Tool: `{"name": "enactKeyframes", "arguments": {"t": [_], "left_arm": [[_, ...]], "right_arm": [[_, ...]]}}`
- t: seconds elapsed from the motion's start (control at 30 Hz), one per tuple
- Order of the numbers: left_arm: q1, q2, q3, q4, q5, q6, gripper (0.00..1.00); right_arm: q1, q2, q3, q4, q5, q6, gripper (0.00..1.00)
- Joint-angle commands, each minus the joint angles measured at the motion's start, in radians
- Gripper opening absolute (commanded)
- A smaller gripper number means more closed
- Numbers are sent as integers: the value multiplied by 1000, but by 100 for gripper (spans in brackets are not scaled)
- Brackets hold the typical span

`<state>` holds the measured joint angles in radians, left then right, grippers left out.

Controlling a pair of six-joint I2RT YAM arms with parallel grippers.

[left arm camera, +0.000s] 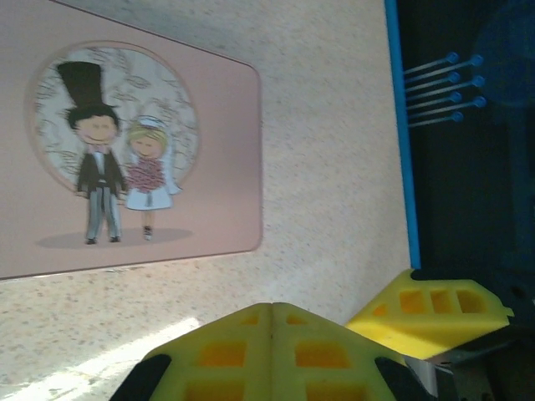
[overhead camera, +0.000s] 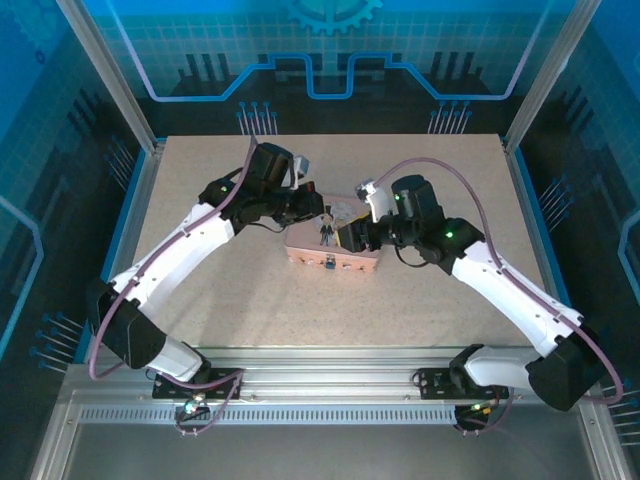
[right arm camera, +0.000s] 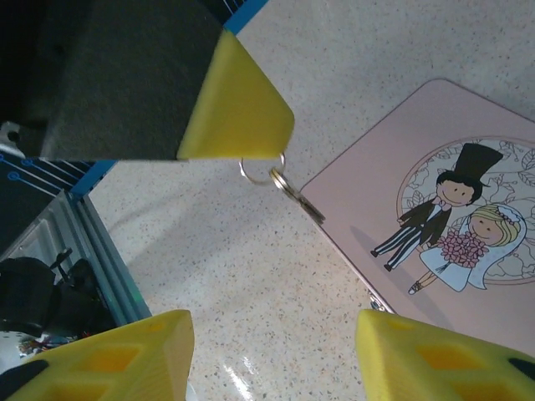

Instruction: Unlock a padlock with a key

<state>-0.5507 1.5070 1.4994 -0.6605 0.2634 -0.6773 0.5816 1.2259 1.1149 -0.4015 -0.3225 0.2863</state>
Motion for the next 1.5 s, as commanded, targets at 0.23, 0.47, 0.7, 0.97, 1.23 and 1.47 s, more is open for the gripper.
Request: {"name": "enactKeyframes", "arguments": {"t": [0.23, 0.47, 0.7, 0.97, 1.23, 1.47], "left_arm": [[-70, 39, 89, -30, 127, 38, 0], [-87, 45, 105, -37, 152, 48, 0], [-96, 48, 116, -46, 171, 57, 0], [-110, 52, 125, -54, 176, 71, 0], [-110, 47, 133, -45, 178, 71, 0], [-109, 2, 107, -1, 126, 75, 42]], "right_arm": [[-6, -19, 45, -10, -36, -75, 50], [-7, -17, 64, -27, -25, -91, 44], [-8, -14, 84, -47, -15, -105, 27], [-18, 0, 102, -69, -4, -108, 7], [-29, -13, 97, -79, -7, -105, 0], [-52, -32, 70, -63, -49, -70, 0]]}}
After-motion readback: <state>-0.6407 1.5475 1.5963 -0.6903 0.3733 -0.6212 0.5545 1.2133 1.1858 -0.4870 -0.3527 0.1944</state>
